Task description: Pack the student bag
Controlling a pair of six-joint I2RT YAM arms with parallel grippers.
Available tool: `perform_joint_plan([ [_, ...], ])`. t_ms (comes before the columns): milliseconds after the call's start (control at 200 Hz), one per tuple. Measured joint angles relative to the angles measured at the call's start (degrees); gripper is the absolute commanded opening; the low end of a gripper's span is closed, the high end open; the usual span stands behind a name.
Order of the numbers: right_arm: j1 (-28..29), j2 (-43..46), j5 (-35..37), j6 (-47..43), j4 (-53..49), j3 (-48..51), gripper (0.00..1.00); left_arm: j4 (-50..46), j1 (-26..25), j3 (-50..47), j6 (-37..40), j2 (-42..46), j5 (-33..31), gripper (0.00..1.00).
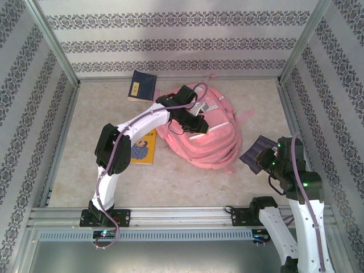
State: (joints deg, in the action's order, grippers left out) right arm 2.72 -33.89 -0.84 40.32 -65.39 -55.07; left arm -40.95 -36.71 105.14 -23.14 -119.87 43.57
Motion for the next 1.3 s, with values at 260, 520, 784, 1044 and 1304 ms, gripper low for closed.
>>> perform_joint_plan([
  [260,0.00,-0.61,-3.52,1.70,2.21,2.91,0.00,-4.87,-1.88,0.66,7.02,-2.67,2.62,0.41],
  [520,0.00,-1.36,-6.01,2.67,3.15,3.80,0.00,-5.05,-1.95,4.46,8.90,-4.39,2.89,0.43],
  [784,0.00,-1.36,-7.61,3.45,3.10,5.75,0.00,-6.25,-1.97,11.02,11.85,-8.90,3.34,0.32],
  [1044,0.00,-1.27,-7.61,3.39,3.10,5.75,0.00,-6.34,-1.97,10.91,12.55,-10.60,5.68,0.29],
  [1304,0.00,-0.26,-7.61,3.39,3.10,5.75,0.00,-8.28,-1.97,12.87,12.81,-11.61,1.38,0.00],
])
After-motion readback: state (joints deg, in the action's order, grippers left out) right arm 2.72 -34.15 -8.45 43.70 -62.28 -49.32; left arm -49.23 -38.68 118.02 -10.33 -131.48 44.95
